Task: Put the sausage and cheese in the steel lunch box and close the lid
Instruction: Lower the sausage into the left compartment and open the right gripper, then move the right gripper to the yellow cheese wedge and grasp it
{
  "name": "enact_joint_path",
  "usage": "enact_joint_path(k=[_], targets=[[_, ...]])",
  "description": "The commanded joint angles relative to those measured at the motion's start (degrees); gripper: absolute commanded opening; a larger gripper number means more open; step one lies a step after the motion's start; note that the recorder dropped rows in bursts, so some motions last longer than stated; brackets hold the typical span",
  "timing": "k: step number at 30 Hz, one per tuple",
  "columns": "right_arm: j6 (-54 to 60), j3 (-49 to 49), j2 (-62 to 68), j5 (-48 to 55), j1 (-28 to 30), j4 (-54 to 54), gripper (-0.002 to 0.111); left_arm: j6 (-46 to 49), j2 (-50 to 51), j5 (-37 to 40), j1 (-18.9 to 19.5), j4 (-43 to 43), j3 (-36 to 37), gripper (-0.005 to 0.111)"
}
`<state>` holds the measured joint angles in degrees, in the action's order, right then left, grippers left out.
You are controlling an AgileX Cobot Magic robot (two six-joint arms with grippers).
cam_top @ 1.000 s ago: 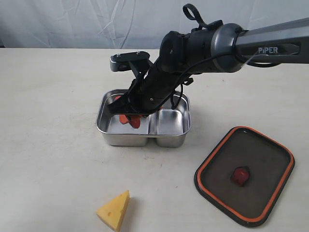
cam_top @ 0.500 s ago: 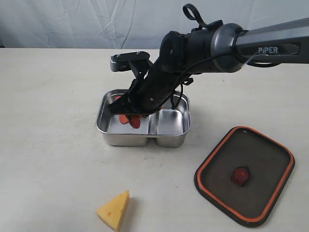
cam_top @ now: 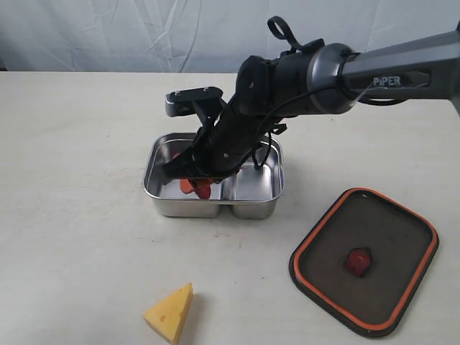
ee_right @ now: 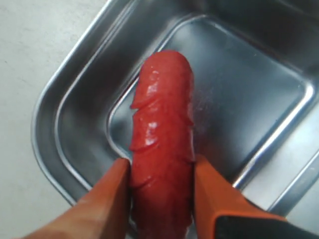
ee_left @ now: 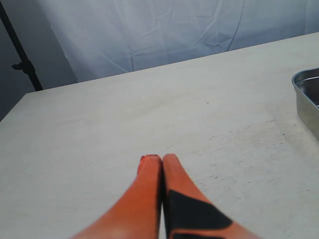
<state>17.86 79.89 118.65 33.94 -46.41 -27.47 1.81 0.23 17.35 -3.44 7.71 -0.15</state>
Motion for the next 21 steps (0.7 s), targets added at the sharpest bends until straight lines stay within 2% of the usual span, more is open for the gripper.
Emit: enact_joint_path(k=[1,4,8,10,14,21], targets=[[-1.9,0.3,1.2,-0.3,0.0,0.0,0.000,-0.1,-0.2,-0.6,-0.4,0.0,0.2,0.000],[-4.4,0.4,1.1,-1.5,0.0,0.0,0.015,-0.1,-0.2,-0.6,-0.4,0.0,0.2,0.000],[-4.4,0.4,1.1,-2.0,0.0,0.1,0.052,-0.1,-0.2,-0.6,-0.4,0.0,0.2,0.000],[-4.4,0.4,1.0,-1.5,0.0,0.1,0.062,-0.1,-0.2,-0.6,-0.4,0.0,0.2,0.000],[-4.7,0.4,-0.5,0.8,0.0,0.0,0.061,-0.1,-0.2,-0.6,-0.4,0.0,0.2,0.000],[-4.8,0.4,-7.8,7.9,0.0,0.0,0.047,-0.1,-0.2,-0.6,-0.4,0.0,0.2,0.000]])
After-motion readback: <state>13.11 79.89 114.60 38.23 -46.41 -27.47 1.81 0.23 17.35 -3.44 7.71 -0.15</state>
